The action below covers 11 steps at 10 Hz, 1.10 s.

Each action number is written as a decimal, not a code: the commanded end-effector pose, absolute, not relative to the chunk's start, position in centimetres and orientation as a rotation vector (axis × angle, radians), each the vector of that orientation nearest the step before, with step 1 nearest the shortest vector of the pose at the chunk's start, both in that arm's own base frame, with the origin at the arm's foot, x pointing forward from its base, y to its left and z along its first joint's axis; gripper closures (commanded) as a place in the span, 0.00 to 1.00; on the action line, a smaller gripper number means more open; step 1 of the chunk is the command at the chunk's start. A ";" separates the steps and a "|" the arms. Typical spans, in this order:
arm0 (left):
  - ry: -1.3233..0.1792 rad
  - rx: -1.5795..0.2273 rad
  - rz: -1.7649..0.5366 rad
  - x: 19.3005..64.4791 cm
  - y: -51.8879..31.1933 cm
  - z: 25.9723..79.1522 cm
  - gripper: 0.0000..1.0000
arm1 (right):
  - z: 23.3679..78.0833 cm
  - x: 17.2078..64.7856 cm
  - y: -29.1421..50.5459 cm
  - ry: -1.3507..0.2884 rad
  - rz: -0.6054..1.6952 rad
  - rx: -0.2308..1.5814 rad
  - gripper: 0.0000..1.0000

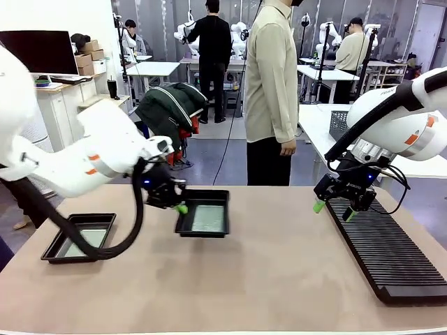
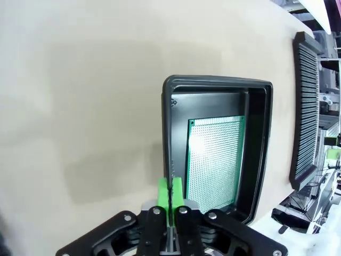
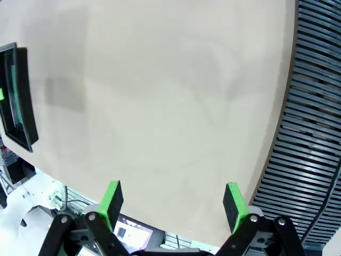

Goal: Inspect and transfer BCBs to ESD trays.
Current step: Pick up the ESD tray and place it on the left side of the table.

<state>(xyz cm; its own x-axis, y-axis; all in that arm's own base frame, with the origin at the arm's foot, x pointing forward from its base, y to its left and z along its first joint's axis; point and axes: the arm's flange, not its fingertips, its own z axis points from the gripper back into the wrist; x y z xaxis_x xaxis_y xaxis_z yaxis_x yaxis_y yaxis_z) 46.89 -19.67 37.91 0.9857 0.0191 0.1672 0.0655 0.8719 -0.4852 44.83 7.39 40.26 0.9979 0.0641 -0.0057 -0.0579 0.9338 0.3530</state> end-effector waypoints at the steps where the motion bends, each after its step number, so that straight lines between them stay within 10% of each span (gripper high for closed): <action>1: -0.169 -0.488 -0.026 45.9 -15.0 38.1 0.97 | 40.4 44.9 7.5 0.021 0.048 0.345 0.00; 11: -0.144 -0.477 0.033 45.9 -4.2 32.7 0.97 | 40.4 44.9 7.5 0.021 0.048 0.345 0.00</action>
